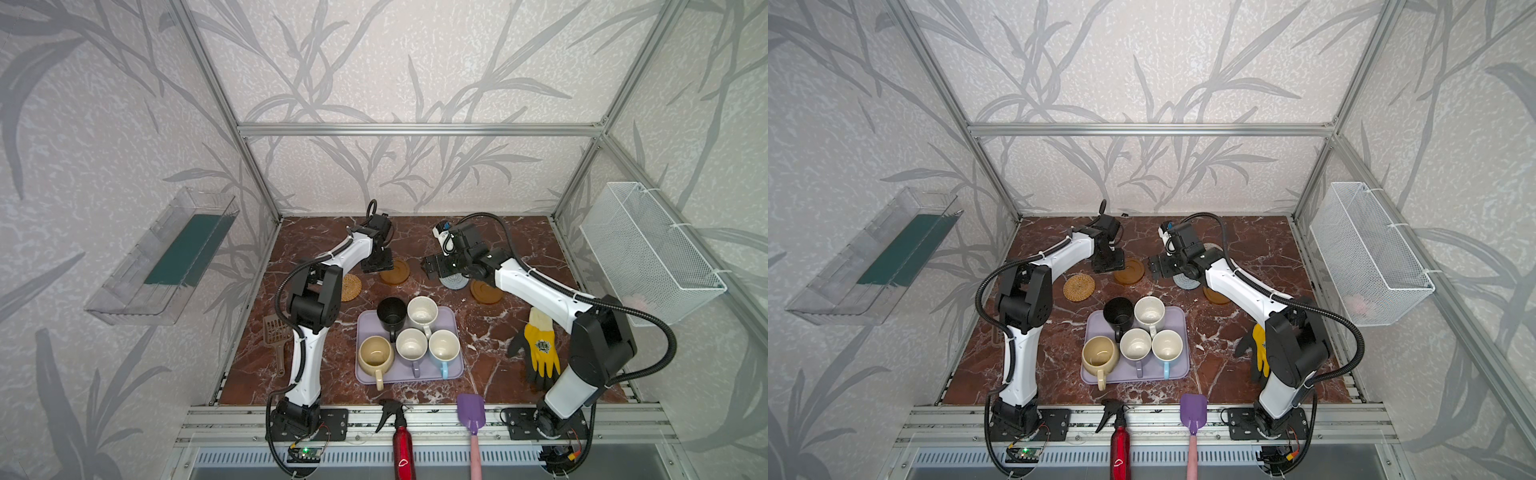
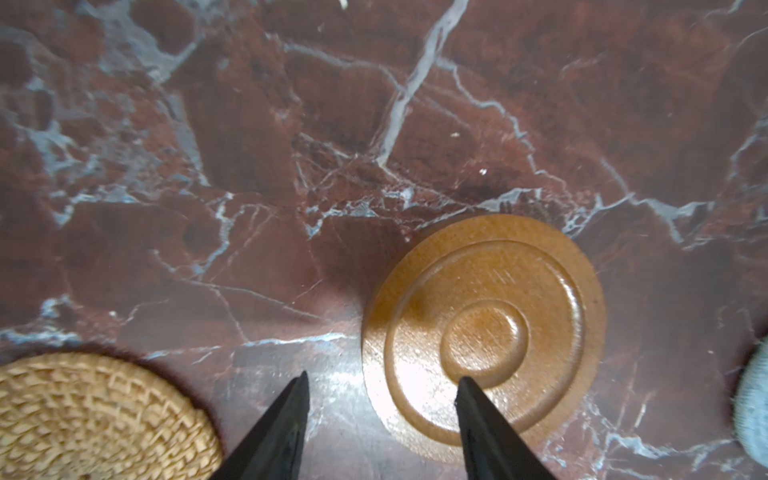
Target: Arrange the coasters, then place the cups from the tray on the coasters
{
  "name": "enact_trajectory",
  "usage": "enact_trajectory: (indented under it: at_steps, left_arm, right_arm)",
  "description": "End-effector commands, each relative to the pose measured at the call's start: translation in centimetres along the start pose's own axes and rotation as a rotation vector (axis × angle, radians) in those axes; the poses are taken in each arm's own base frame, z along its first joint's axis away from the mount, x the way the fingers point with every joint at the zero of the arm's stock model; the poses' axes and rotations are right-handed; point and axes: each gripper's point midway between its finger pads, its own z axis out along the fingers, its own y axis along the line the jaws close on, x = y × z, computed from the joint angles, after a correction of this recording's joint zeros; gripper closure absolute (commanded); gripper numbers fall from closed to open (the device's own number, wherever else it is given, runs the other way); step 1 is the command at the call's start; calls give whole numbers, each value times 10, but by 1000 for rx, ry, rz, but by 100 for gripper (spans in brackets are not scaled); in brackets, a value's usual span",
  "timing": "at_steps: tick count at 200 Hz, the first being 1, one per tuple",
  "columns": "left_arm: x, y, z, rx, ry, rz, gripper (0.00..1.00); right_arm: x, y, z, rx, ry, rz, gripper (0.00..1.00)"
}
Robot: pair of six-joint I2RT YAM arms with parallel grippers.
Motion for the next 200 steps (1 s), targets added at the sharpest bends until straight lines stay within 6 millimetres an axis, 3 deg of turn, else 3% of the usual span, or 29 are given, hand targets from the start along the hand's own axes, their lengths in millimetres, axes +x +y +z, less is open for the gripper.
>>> enact_trajectory:
  at_steps: [1,51,94,104,200]
  left_arm:
    - [3,-2,6,-22,17,23,46]
    - [14,3,17,-71,51,45,55]
    - [21,7,14,-88,77,46,62]
    - [22,7,13,-88,81,45,67]
    - [34,32,-5,-199,110,52,69]
  right_arm:
    - [1,-1,7,7,23,-1,1]
    - [10,-2,10,4,46,13,1]
    - [11,-2,10,7,46,13,1]
    - [12,-2,10,5,47,14,1]
    - [12,3,9,-22,44,35,1]
